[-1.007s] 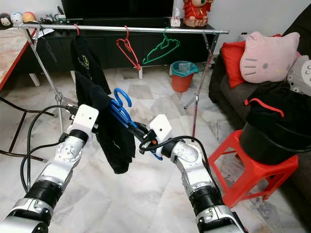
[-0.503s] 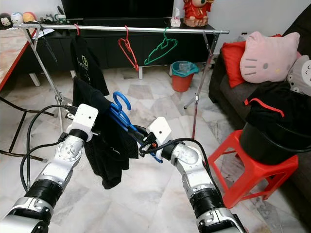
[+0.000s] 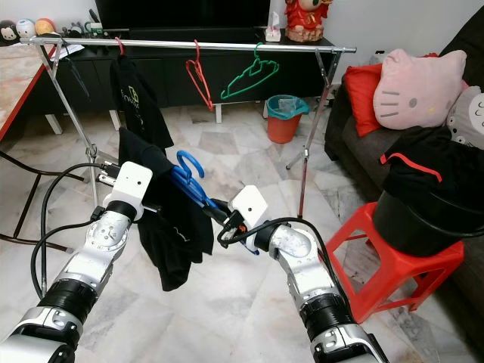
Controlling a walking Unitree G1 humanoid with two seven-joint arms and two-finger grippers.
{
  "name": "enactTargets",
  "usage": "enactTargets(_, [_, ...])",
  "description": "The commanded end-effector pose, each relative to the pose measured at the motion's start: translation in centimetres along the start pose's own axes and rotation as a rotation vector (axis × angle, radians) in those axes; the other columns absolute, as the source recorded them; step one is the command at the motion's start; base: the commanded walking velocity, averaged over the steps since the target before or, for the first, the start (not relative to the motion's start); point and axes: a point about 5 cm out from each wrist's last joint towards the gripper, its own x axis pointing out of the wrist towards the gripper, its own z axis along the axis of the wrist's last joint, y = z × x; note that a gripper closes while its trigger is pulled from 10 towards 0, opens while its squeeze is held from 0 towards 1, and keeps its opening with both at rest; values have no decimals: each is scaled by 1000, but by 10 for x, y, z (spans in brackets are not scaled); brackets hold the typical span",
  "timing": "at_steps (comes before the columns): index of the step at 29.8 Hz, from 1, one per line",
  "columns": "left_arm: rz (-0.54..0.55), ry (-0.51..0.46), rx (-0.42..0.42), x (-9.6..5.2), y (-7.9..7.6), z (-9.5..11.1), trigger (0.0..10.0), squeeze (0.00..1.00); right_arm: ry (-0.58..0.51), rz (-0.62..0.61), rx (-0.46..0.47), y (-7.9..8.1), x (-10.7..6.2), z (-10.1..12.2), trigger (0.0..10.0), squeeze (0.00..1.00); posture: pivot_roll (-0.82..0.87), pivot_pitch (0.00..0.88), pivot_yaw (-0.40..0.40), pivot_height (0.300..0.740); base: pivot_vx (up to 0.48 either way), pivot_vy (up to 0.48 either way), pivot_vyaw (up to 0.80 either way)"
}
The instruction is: Hang hanger
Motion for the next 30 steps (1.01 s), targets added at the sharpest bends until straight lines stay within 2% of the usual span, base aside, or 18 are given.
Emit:
enactTargets(1, [-3,-14,3,2,1,2,0,0,-9,-5,-20,-1,-1,1,0,0,14,0,-72,740,0,0,0])
enactTargets(8, [-2,-15,3,2,2,3,0,0,10,-2,-23,0,-2,-2,0,0,15,0,-69,740,0,0,0])
enactTargets(14, [45,-2,-4,5,12,3,0,0,75,39,-43,2,-8,-13,0,0,15,0,-69,740,0,0,0])
enactTargets(18, [130,34,10,7,25,0,0,0,161,17,-23,-9,-25,-28,0,0,14,0,-71,740,0,0,0])
enactTargets(20, [142,40,10,7,27,-1,0,0,172,18,-24,-10,-28,-30,0,0,14,0,-71,740,0,0,0])
enactTargets(22, [170,59,10,7,31,-4,0,0,200,38,31,-12,-38,-39,0,0,14,0,-71,740,0,0,0])
enactTargets(27, [207,106,22,5,37,-11,0,0,316,104,36,-10,-62,-59,0,0,12,0,-69,740,0,0,0])
enactTargets(28, [212,136,27,4,38,-17,0,0,355,160,48,-7,-72,-66,0,0,13,0,-65,740,0,0,0])
enactTargets(30, [218,163,19,3,38,-21,0,0,384,203,56,-5,-78,-70,0,0,12,0,-64,740,0,0,0])
